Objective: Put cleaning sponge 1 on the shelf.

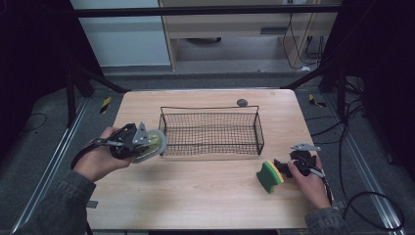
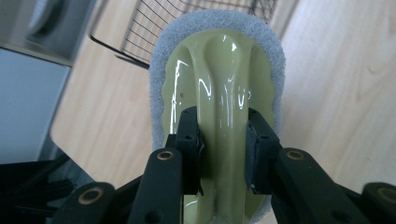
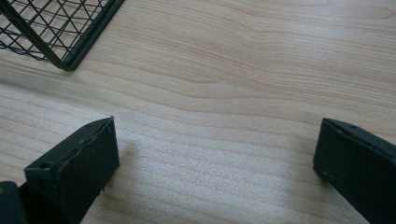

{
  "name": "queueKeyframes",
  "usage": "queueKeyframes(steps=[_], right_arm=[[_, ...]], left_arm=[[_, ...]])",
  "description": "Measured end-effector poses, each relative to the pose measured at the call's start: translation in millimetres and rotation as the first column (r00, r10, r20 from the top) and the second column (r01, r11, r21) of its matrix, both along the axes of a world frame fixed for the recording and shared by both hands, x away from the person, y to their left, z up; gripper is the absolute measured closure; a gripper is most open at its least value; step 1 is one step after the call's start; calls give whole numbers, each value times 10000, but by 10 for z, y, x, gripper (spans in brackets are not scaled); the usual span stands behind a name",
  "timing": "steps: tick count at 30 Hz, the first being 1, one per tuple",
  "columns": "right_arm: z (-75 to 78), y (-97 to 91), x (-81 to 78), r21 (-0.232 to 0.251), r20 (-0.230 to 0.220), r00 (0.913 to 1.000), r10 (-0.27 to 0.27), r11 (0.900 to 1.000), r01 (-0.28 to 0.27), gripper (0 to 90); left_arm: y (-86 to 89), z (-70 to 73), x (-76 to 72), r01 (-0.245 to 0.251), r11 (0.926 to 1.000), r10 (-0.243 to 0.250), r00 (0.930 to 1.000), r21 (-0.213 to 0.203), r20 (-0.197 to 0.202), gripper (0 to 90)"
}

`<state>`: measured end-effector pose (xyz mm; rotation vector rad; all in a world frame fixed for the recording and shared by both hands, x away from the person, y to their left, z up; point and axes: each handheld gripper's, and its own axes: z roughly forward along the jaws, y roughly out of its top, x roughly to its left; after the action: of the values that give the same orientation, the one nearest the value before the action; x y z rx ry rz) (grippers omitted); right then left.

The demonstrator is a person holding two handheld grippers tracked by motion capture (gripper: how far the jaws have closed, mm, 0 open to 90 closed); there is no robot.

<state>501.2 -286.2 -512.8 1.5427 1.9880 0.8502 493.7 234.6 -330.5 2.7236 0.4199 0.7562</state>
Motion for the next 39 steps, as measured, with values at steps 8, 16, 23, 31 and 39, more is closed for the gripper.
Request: queueKeyframes(steps=[8, 16, 23, 31, 39], right_arm=[[0, 1, 0, 1, -1, 10000, -4, 10000, 4, 5], [0, 1, 0, 0, -2, 10000, -4, 10000, 4, 4], [0, 0, 0, -4, 0, 10000, -2, 10000, 2, 5], [-3, -4, 3, -49, 12, 10000, 47, 10000, -47, 5], [-2, -7, 5, -61, 14, 10000, 88, 9999, -88, 5]], left_arm=[[-224, 140, 179, 294, 9995, -298, 9978, 75, 597, 708], [-418, 99, 380, 611, 9973, -640, 9953, 411, 731, 708], [-508, 170, 523, 934, 9949, -965, 9910, 374, 930, 708], [-700, 177, 716, 886, 9950, -935, 9886, 463, 1181, 707], [-827, 170, 793, 1040, 9940, -1072, 9872, 325, 1181, 707]])
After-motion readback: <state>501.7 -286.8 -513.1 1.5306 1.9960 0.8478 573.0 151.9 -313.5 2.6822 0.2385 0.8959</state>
